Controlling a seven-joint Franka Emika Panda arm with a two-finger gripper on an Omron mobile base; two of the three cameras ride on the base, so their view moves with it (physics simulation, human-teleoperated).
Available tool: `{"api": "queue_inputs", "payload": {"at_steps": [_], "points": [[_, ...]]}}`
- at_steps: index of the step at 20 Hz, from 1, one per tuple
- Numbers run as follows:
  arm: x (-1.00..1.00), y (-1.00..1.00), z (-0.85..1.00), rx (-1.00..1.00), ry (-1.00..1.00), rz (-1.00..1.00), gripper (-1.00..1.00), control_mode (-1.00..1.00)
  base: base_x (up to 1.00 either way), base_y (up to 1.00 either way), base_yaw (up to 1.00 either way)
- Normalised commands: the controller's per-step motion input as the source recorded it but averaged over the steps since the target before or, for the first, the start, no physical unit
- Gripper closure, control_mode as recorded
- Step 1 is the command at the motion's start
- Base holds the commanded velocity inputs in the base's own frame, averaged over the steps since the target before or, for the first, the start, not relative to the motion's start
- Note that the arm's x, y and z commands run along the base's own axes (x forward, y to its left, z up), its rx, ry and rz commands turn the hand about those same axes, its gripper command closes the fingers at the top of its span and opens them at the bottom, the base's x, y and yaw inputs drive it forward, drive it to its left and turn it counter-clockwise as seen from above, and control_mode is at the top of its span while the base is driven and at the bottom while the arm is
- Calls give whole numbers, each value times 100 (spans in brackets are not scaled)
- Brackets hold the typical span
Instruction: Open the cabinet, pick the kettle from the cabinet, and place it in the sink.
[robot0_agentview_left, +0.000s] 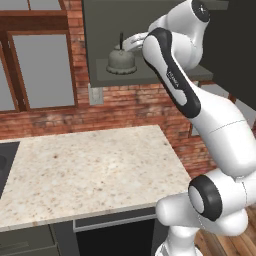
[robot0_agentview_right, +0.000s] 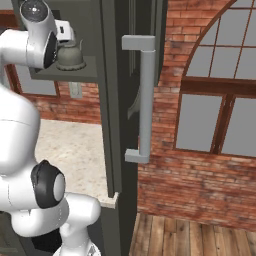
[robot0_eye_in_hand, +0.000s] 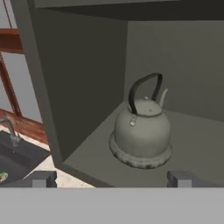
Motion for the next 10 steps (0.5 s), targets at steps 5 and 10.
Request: {"api": "queue_inputs", "payload": {"at_steps": [5,10], "points": [[35,4,-6,0,0,0,-100,-100,0,0,0],[37,7,-9,1,-1,0,-100,-100,0,0,0]]}}
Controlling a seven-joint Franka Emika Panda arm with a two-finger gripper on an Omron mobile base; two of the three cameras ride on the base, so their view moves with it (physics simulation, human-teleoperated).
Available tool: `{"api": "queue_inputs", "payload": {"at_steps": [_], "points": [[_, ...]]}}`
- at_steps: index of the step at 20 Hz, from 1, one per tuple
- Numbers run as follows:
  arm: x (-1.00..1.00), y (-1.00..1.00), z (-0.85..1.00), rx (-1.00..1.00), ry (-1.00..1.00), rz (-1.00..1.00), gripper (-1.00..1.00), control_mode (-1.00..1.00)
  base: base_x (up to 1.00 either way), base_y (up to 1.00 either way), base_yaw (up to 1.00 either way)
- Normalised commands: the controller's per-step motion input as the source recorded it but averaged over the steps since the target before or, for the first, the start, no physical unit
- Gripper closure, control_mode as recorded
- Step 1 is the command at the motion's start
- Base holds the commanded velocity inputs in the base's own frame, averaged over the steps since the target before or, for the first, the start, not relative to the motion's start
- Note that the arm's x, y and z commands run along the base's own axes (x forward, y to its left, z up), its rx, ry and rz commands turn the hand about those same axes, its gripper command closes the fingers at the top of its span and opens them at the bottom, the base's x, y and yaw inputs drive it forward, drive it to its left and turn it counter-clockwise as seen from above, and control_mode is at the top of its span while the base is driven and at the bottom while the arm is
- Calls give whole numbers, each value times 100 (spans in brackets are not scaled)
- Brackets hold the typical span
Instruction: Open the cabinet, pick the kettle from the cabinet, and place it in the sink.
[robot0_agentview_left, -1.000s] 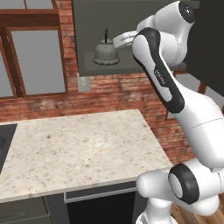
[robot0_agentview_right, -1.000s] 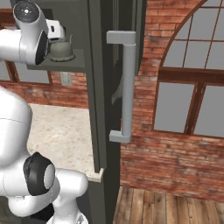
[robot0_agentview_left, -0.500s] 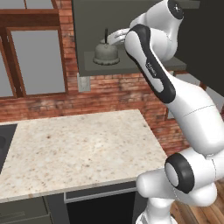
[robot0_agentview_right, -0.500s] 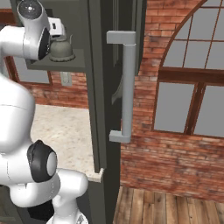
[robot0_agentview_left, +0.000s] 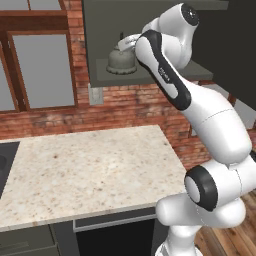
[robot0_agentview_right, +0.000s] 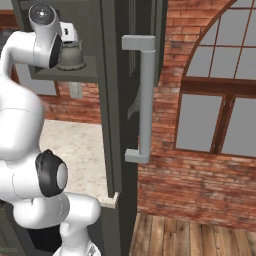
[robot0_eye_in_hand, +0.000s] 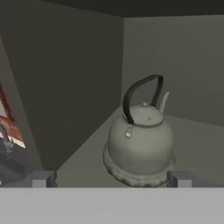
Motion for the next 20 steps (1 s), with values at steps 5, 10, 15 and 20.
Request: {"api": "queue_inputs", "payload": {"at_steps": [5,10,15,20], "points": [[39,2,-1,0,-2,0,-100,-100,0,0,0],[40,3,0,0,0,-3,-100,-100,0,0,0],[34,15,0,0,0,-2,-100,-100,0,0,0],[33,19,0,0,0,-2,-100,-100,0,0,0]]}}
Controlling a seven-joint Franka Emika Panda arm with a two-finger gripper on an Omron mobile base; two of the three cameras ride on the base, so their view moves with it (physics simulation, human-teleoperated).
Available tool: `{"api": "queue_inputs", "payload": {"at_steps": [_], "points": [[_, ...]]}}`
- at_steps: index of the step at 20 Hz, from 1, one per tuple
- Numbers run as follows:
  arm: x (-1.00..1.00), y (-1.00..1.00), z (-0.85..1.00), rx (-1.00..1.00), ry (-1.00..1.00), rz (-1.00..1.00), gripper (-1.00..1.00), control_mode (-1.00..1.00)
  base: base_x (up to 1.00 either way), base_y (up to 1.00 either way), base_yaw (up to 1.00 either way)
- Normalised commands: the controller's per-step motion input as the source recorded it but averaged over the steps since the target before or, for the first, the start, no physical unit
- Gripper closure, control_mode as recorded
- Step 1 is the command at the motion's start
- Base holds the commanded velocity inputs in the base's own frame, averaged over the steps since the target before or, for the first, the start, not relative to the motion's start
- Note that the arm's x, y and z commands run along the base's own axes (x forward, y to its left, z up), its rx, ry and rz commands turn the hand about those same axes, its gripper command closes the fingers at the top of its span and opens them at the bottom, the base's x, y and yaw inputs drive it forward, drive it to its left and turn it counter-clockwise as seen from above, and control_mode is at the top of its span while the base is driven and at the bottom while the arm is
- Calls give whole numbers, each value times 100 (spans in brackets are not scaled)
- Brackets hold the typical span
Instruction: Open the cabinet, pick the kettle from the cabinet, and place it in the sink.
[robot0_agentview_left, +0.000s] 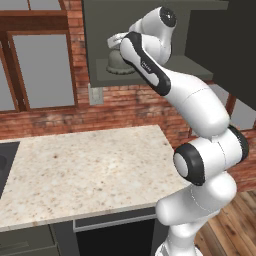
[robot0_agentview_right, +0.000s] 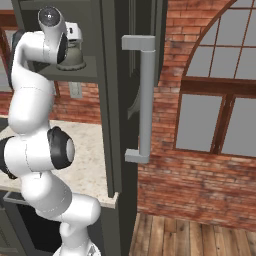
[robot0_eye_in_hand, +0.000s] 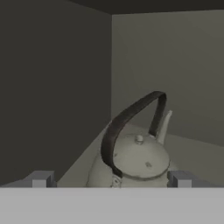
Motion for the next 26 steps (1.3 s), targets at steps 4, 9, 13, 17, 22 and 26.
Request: {"api": "queue_inputs", "payload": {"at_steps": [4,9,13,17,22,26], "points": [[32,6,-5,0,0,-2,-100,-100,0,0,0],[40,3,-4,0,0,-2,-100,-100,0,0,0],[28,4,-2,0,0,-2,-100,-100,0,0,0],[19,13,-1,1,-1,-2,-100,-100,0,0,0],[9,12,-7,1,-1,-3,-100,-100,0,0,0],[1,6,-14,4,0,-3,-100,-100,0,0,0]]}}
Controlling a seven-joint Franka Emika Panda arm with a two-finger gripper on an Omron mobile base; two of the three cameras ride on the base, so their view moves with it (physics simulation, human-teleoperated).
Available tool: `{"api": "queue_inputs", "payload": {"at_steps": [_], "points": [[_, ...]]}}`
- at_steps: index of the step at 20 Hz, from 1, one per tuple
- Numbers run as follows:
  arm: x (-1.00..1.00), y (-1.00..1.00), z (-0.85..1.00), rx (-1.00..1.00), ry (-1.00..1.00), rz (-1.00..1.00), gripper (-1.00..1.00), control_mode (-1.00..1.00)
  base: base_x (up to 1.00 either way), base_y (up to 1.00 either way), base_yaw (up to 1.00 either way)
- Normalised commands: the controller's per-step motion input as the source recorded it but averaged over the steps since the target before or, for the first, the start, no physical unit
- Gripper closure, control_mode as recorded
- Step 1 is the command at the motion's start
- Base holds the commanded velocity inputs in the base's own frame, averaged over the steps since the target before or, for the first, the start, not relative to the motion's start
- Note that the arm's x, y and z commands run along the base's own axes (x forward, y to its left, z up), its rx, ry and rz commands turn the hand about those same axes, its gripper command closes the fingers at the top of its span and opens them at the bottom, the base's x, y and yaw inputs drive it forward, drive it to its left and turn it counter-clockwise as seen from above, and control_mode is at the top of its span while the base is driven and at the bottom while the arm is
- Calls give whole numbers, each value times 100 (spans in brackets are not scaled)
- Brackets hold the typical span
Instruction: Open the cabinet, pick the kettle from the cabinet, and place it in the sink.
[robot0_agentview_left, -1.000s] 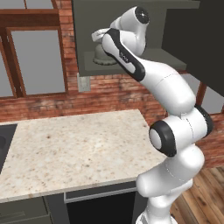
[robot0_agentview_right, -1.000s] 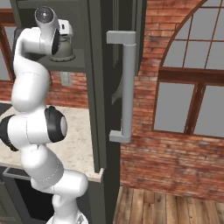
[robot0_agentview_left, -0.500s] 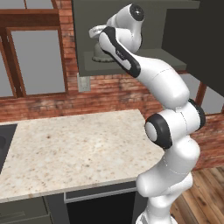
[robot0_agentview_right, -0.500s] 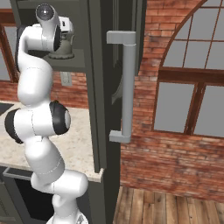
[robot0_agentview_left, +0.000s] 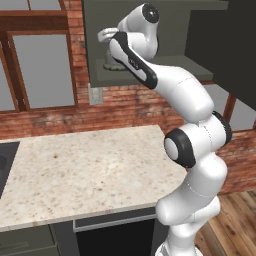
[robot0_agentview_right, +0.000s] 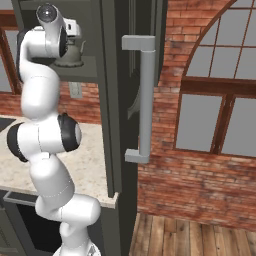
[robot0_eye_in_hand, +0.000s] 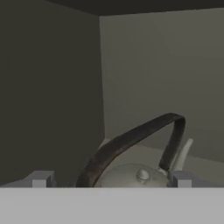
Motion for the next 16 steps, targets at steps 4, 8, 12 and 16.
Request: {"api": "queue_inputs", "payload": {"at_steps": [4,8,12,16], "points": [[0,2,-19,7,0,-3,100,-100,0,0,0],[0,0,-19,10,0,-3,100,-100,0,0,0],[-1,-1,-19,14,0,-1,100,-100,0,0,0],[-6,0,-15,13,-5,0,100,-100,0,0,0]]}}
